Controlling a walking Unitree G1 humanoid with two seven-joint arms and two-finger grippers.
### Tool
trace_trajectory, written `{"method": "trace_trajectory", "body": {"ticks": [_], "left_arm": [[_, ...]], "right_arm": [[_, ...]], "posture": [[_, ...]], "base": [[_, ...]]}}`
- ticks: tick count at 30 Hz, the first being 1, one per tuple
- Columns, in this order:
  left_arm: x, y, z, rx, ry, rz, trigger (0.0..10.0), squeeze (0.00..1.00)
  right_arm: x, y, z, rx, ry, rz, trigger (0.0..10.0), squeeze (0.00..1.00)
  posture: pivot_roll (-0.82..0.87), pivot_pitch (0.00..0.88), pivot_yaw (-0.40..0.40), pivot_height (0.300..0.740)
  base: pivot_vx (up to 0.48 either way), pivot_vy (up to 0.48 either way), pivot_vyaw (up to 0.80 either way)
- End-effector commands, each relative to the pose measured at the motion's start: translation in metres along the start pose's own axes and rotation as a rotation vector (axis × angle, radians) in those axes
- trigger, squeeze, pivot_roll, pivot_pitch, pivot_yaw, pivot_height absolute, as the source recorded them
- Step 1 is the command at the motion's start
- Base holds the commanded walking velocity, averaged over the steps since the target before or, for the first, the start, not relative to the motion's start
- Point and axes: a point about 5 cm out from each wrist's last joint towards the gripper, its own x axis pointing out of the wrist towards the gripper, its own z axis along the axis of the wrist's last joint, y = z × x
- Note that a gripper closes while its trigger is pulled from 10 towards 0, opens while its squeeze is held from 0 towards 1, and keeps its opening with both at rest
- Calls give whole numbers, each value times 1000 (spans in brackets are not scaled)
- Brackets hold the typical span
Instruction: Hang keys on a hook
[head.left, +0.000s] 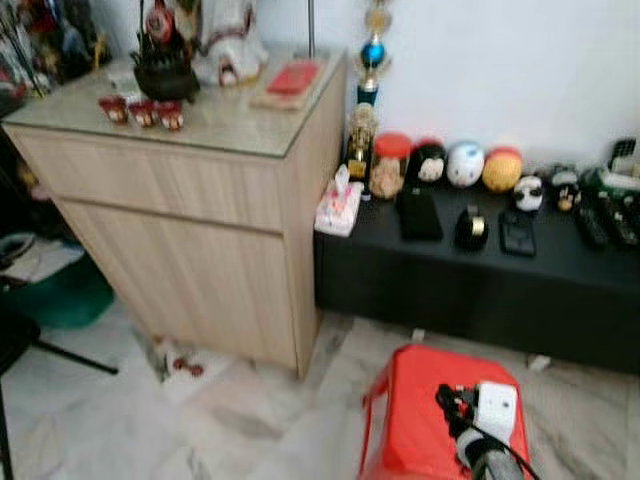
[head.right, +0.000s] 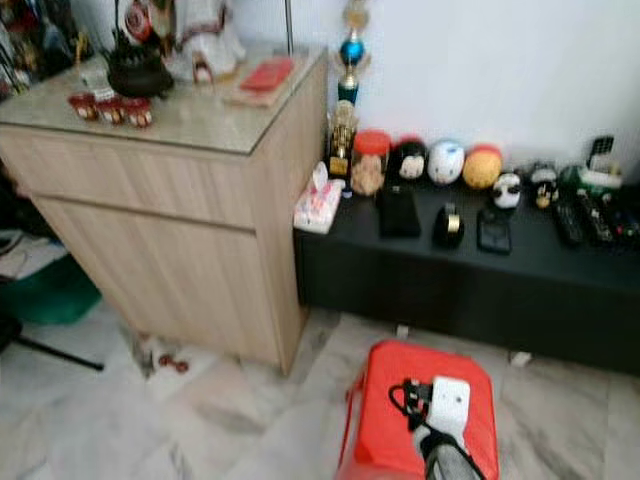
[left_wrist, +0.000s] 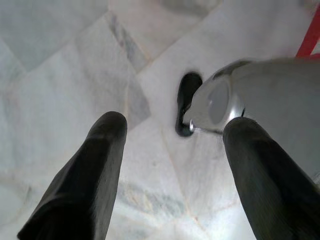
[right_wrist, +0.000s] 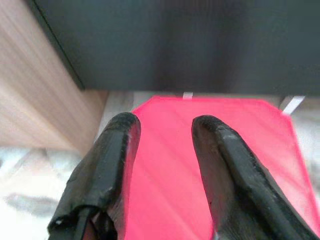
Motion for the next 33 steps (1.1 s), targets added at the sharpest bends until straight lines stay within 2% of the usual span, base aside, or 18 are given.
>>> {"method": "trace_trajectory", "body": {"ticks": [1,8,12,17,21,33], "left_arm": [[0,-1,0,16,1,-7,10000,0],[0,-1,0,15,-1,-4,10000,0],[0,-1,1,0,-17,4,10000,0],[0,-3,1,-2,-33,11,10000,0],[0,-5,1,-10,-40,9,10000,0],[-1,-2,0,-5,-33,8,10000,0]], "right_arm": [[1,-5,7,-27,-35,-12,10000,0],[6,-10,22,-63,-100,-82,10000,0],[7,-19,27,-13,-121,-167,10000,0],[7,-24,30,-3,-129,-184,10000,0],[6,-31,30,50,-131,-232,10000,0],[7,-26,25,63,-96,-249,10000,0]], "posture": [[129,0,-47,740],[131,0,-48,740],[119,0,-52,740],[127,0,-66,740],[135,0,-71,740],[136,0,-58,740]], "base": [[0,0,0],[0,0,0],[0,0,0],[0,0,0],[0,0,0],[0,0,0]]}}
